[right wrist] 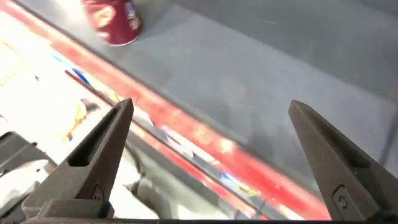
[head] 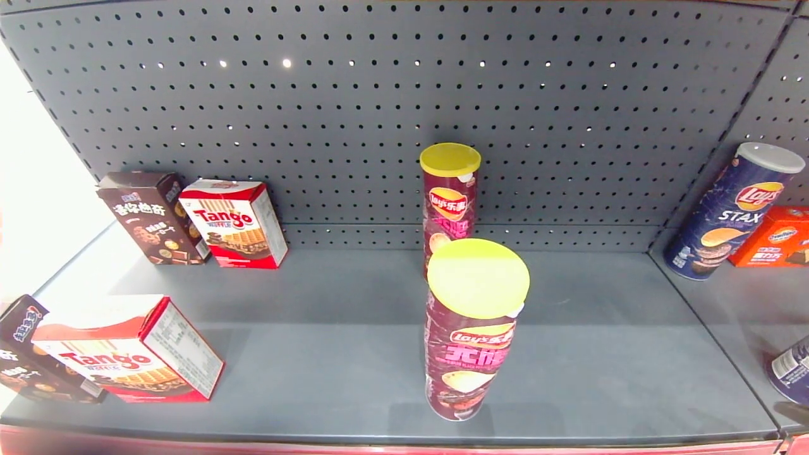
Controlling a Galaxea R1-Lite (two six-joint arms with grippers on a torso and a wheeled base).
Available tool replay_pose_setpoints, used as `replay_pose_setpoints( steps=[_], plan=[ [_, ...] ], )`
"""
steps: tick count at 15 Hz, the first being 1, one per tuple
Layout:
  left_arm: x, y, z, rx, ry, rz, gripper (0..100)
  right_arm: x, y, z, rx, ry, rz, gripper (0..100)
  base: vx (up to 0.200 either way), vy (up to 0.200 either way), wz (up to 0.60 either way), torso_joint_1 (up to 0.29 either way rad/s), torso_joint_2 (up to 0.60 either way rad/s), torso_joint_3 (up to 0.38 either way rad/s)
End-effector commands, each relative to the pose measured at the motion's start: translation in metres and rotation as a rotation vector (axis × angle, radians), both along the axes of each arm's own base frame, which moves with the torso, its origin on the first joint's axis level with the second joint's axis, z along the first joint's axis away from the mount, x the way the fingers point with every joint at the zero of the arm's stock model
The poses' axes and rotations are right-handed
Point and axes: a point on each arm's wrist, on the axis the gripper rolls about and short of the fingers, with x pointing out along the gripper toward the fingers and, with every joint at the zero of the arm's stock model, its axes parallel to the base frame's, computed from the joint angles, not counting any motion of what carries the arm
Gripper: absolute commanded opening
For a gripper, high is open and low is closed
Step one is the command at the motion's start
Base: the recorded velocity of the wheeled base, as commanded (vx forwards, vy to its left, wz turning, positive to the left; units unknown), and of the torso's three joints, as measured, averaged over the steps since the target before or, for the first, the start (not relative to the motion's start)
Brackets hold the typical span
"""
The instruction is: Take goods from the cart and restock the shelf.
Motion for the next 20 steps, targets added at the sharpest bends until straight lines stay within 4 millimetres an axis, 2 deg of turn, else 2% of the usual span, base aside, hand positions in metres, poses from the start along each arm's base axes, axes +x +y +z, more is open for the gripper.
replay_pose_setpoints(
  steps=[1, 4, 9, 12, 14, 15, 20],
  plan=[
    [0.0, 0.0, 0.0, -0.001, 0.002, -0.001, 100, -0.04, -0.028, -0.044, 0.1, -0.128, 0.002, 100, 0.0, 0.0, 0.0, 0.0, 0.0, 0.0],
    [0.0, 0.0, 0.0, -0.001, 0.004, -0.001, 100, -0.049, -0.035, -0.082, 0.16, -0.142, -0.012, 100, 0.0, 0.0, 0.0, 0.0, 0.0, 0.0],
    [0.0, 0.0, 0.0, -0.001, 0.004, -0.003, 100, -0.05, -0.034, -0.082, 0.154, -0.136, -0.062, 100, 0.0, 0.0, 0.0, 0.0, 0.0, 0.0],
    [0.0, 0.0, 0.0, -0.001, 0.001, -0.001, 100, -0.042, -0.025, -0.08, 0.066, -0.028, -0.413, 100, 0.0, 0.0, 0.0, 0.0, 0.0, 0.0],
    [0.0, 0.0, 0.0, 0.0, -0.001, 0.0, 100, -0.048, -0.022, -0.081, 0.089, -0.103, -0.607, 100, 0.0, 0.0, 0.0, 0.0, 0.0, 0.0],
    [0.0, 0.0, -0.001, 0.02, 0.0, 0.002, 100, -0.054, -0.022, -0.082, 0.118, -0.176, -0.625, 100, 0.0, 0.0, 0.0, 0.0, 0.0, 0.0],
    [0.0, 0.0, -0.001, 0.026, -0.001, 0.007, 100, -0.054, -0.022, -0.082, 0.115, -0.179, -0.621, 100, 0.0, 0.0, 0.0, 0.0, 0.0, 0.0]
  ],
)
